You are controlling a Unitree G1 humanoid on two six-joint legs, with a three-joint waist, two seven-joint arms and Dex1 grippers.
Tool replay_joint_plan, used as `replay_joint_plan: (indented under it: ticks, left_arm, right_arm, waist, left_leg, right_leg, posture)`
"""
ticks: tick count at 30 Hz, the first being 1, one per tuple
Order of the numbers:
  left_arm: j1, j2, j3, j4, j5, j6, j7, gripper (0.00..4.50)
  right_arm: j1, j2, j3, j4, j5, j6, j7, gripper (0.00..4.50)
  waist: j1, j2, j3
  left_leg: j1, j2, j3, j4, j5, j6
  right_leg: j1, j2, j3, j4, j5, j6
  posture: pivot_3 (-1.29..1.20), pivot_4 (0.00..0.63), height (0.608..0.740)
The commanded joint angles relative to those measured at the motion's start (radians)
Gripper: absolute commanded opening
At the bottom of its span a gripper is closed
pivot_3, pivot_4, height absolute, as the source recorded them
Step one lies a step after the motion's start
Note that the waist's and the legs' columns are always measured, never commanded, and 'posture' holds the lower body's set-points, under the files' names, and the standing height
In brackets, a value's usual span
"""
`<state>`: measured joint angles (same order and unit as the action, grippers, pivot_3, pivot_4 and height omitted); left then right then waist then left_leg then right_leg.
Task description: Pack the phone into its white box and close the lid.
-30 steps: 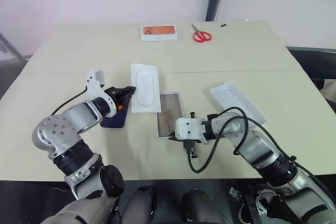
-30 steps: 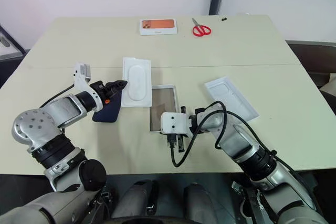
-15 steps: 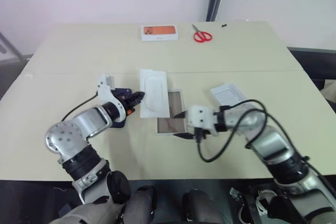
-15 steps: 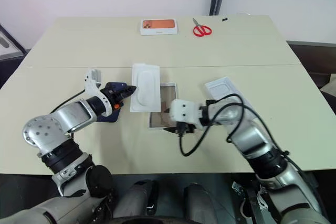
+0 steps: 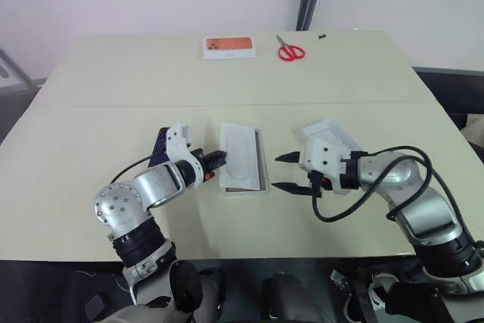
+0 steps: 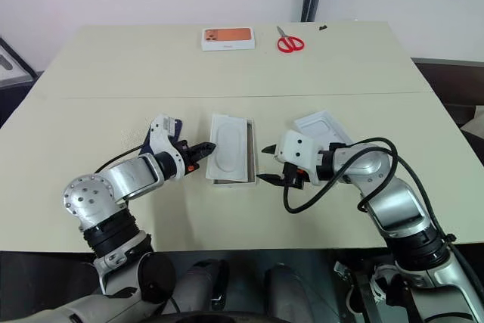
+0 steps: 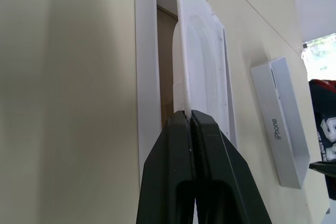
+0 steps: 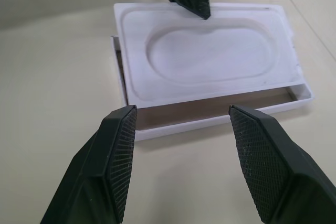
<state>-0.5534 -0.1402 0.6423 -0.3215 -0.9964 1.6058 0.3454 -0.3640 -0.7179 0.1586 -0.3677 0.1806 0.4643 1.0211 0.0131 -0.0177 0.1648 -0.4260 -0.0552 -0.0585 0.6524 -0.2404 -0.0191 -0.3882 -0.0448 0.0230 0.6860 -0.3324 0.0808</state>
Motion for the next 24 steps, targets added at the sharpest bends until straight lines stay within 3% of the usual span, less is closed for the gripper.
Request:
replay_joint_plan:
  ticks: [1,7,11,12,14,18,24]
  left_arm:
    - [-0.006,0.004,-0.008,-0.009,-0.055,0.009,0.003,1.40]
    - [0.012,0.026,-0.005,-0.005,-0.131,0.009,0.001,4.46]
    - [0.010,0.082,0.001,-0.005,-0.180,0.009,-0.022,4.46]
    - [0.005,0.108,0.001,-0.011,-0.189,0.008,-0.038,4.49]
    - [0.004,0.175,-0.018,-0.031,-0.196,-0.012,-0.082,4.50]
    - [0.091,0.429,-0.204,-0.155,-0.055,-0.196,-0.296,4.50]
    - [0.361,0.715,-0.421,-0.209,0.281,-0.709,-0.683,4.50]
  right_arm:
    - [-0.003,0.001,-0.012,-0.016,0.010,-0.028,-0.011,2.97]
    - [-0.016,0.012,0.003,0.000,0.002,-0.047,-0.023,2.97]
    - [-0.049,0.047,0.028,0.021,-0.017,-0.038,-0.061,2.97]
    - [-0.065,0.064,0.039,0.031,-0.028,-0.017,-0.084,2.70]
    - [-0.101,0.102,0.060,0.050,-0.036,0.049,-0.124,2.07]
    - [-0.182,0.195,0.125,0.078,-0.070,0.145,-0.199,0.05]
    - [-0.284,0.360,0.189,0.223,-0.152,0.211,-0.365,0.05]
  waist:
    - [0.000,0.000,0.000]
    - [-0.001,0.000,0.000]
    - [-0.003,0.000,0.000]
    - [-0.003,0.000,0.000]
    - [-0.007,0.000,0.000]
    - [-0.014,0.000,0.000]
    - [-0.027,0.002,-0.001]
  left_leg:
    - [0.000,0.000,0.000,0.000,0.000,0.000]
    - [0.000,0.000,0.000,0.000,0.000,0.000]
    - [0.000,0.000,0.000,-0.001,0.000,0.000]
    - [0.000,0.000,0.000,-0.001,0.000,0.000]
    - [0.000,0.000,0.000,-0.001,0.000,-0.001]
    - [0.000,0.000,0.000,-0.002,0.001,-0.002]
    - [0.001,0.000,0.000,-0.005,0.002,-0.003]
  right_leg:
    - [0.000,0.000,0.000,0.000,0.000,0.000]
    - [0.000,0.000,0.000,0.000,0.000,0.000]
    - [-0.001,0.000,0.000,0.000,0.000,0.000]
    - [-0.001,0.000,0.000,0.000,0.000,0.000]
    - [-0.001,0.000,0.000,0.000,0.000,0.000]
    - [-0.002,0.000,0.000,0.001,0.000,0.000]
    - [-0.003,0.000,0.001,-0.001,0.000,-0.001]
  posture:
    - [0.00,0.150,0.740]
    - [0.00,0.150,0.740]
    - [0.00,0.150,0.740]
    - [0.00,0.150,0.740]
    - [0.00,0.150,0.740]
    - [0.00,0.150,0.740]
    - [0.00,0.150,0.740]
